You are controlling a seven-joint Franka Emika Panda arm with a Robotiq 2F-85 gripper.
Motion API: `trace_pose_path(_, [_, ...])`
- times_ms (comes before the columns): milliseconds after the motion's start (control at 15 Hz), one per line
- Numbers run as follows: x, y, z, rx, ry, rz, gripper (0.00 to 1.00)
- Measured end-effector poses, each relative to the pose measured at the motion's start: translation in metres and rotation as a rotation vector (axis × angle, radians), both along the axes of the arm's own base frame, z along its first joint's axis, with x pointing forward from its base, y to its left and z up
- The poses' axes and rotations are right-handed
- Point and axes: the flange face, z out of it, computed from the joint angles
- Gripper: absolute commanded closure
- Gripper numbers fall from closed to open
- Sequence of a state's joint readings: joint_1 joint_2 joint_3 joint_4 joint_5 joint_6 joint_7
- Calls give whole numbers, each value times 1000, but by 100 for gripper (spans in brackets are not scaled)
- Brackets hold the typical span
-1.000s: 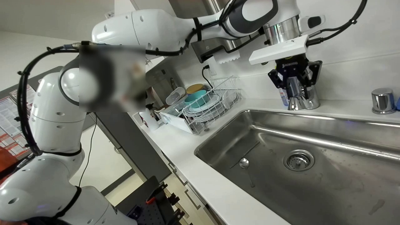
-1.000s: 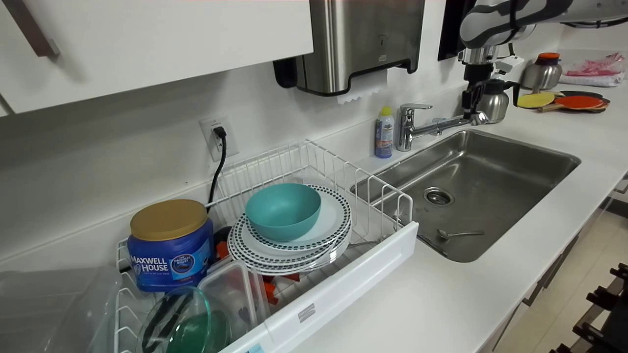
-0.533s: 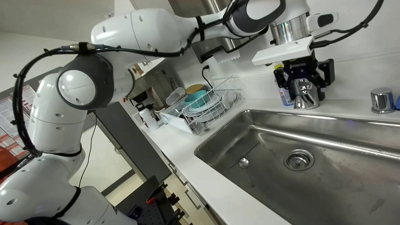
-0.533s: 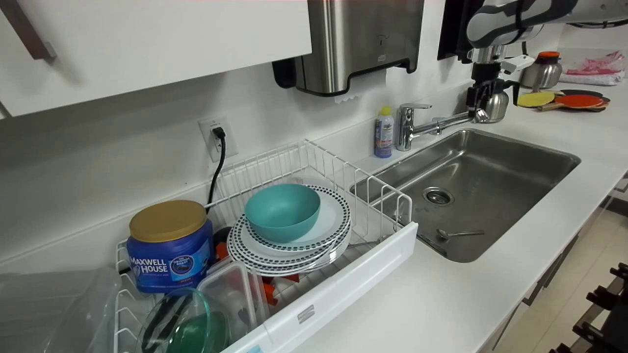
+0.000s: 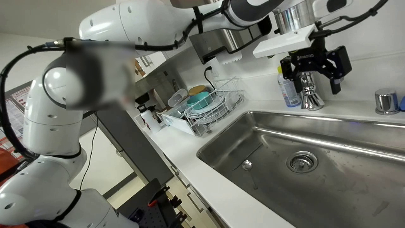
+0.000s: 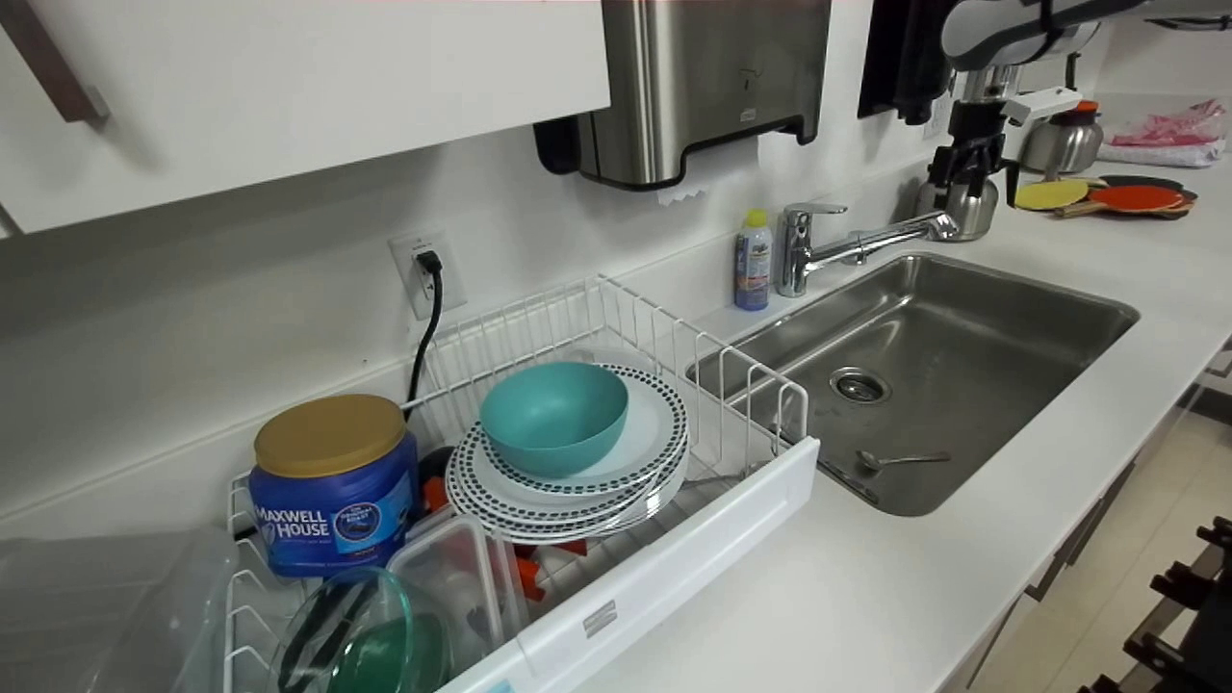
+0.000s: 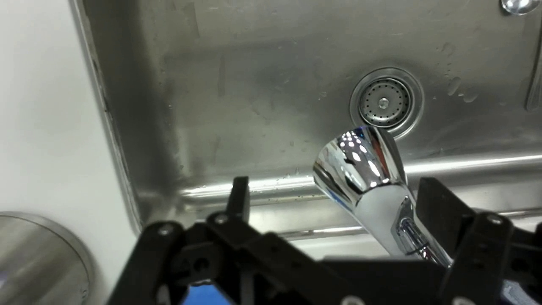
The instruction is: Turn the tap nozzle to the right
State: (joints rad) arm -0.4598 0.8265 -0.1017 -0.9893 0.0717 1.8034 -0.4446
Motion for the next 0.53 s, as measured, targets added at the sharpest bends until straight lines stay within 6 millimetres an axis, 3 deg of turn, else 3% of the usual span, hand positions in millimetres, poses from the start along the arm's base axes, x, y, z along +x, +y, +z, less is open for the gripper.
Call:
trace_pose_path(267, [-15, 4, 31, 2, -11, -93, 0])
trace_pose_path(533, [-32, 19, 50, 16, 0, -176, 0])
